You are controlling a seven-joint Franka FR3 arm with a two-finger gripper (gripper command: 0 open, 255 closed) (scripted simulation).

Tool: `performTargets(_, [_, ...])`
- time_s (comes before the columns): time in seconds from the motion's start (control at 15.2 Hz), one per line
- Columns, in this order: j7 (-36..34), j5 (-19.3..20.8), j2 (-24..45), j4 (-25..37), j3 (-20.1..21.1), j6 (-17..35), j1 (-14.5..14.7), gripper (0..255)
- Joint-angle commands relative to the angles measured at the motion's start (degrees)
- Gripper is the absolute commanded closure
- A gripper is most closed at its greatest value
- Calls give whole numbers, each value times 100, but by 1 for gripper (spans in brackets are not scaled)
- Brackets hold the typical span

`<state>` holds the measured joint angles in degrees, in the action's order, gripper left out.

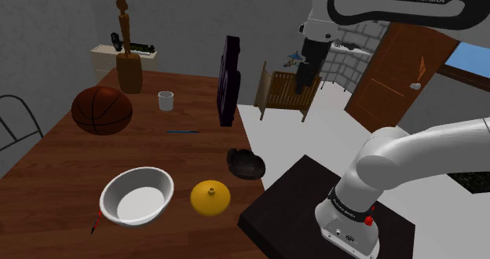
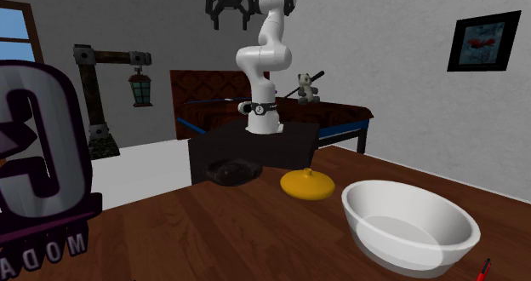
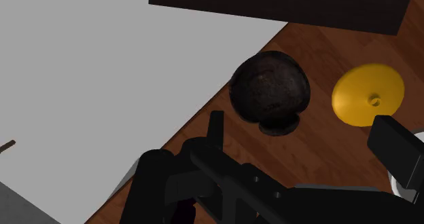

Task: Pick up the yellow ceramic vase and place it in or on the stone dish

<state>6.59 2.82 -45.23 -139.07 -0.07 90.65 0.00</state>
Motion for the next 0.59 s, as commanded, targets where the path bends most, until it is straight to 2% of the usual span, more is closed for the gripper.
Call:
performTargets(0.0, [0,0,0,0,0,0,0,0])
performTargets(0.53, [-603,-477,329,-1029,562,1480,321,0])
